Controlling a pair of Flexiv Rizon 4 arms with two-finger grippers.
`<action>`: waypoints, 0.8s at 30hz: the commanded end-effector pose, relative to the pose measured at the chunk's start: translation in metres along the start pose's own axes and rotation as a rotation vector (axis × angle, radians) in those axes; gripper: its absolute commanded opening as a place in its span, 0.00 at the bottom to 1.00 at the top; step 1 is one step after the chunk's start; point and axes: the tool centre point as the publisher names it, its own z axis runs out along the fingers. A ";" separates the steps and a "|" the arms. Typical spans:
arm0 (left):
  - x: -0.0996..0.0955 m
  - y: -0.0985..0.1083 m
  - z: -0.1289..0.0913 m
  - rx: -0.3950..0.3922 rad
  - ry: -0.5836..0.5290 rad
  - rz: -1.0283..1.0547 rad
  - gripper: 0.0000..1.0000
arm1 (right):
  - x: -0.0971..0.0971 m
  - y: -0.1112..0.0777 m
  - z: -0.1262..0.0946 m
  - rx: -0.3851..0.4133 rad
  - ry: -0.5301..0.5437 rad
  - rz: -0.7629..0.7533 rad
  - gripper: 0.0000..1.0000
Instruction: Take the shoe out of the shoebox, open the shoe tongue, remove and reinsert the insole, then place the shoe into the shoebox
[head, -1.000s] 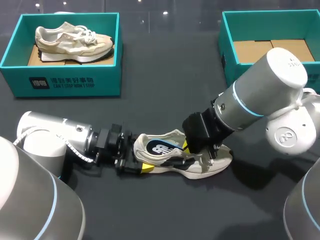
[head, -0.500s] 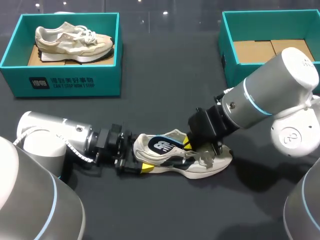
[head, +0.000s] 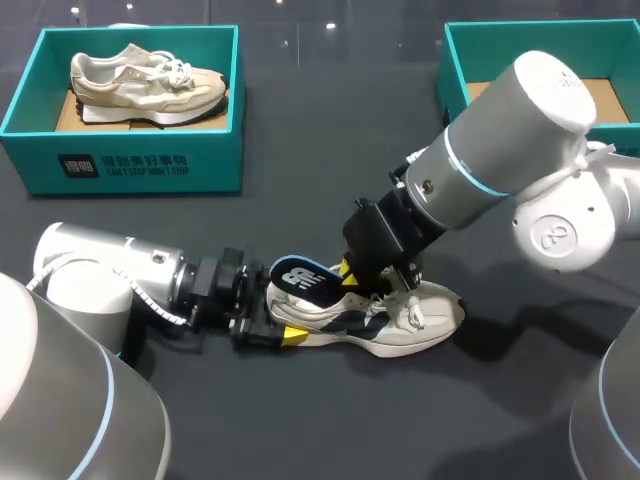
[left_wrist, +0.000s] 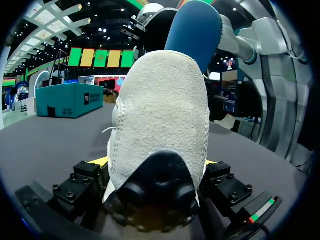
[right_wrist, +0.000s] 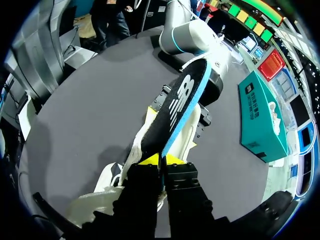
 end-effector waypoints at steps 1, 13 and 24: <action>0.000 0.001 0.000 -0.002 0.000 0.000 0.00 | -0.007 0.006 0.005 0.012 0.015 0.003 0.00; 0.000 0.001 0.000 -0.002 0.000 0.000 0.00 | -0.012 0.015 0.002 0.106 0.067 0.108 0.29; 0.000 0.001 0.000 -0.002 0.000 0.000 0.00 | -0.015 0.022 -0.006 0.222 0.116 0.248 0.68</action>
